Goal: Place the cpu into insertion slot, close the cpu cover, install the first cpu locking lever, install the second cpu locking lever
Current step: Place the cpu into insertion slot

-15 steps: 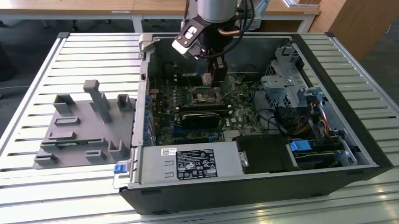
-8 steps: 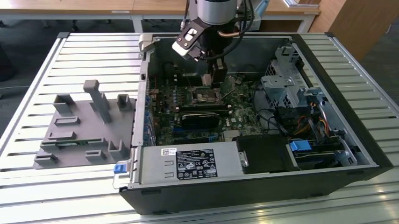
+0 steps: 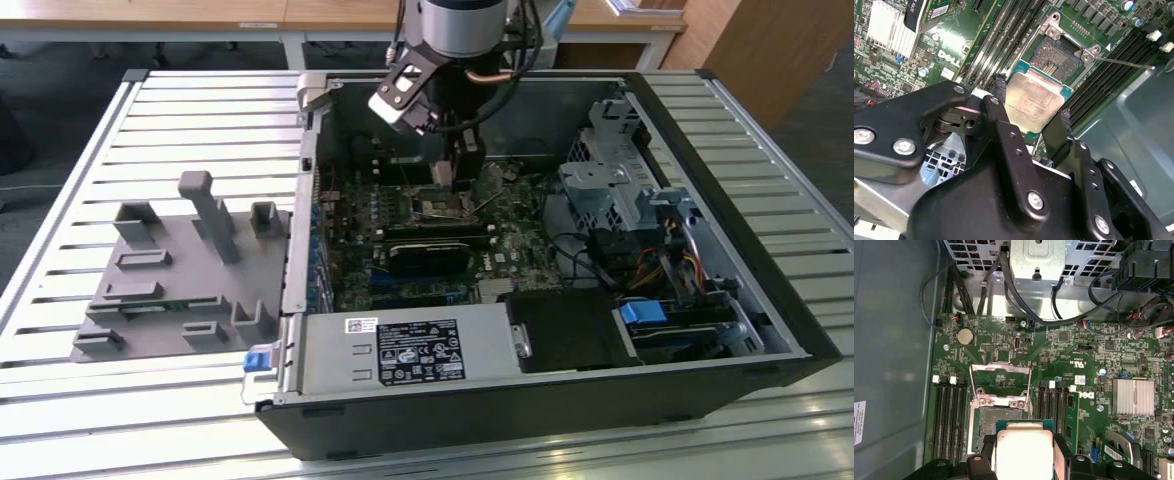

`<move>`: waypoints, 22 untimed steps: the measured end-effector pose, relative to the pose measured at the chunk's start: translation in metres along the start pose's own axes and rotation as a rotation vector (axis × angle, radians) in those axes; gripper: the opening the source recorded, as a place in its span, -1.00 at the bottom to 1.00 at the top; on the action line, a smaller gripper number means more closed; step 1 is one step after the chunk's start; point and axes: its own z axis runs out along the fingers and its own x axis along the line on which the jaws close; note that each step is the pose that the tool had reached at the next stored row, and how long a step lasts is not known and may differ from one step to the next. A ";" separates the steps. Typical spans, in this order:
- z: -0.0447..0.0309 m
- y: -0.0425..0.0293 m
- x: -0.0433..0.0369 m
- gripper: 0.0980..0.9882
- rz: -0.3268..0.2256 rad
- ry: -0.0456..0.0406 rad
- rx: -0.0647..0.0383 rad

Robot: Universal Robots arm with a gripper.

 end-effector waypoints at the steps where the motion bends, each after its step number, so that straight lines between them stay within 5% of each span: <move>1: 0.0005 0.0000 0.0000 -0.01 0.000 -0.0001 0.000; 22: 0.0178 -0.0014 0.0010 -0.01 0.000 -0.0024 0.000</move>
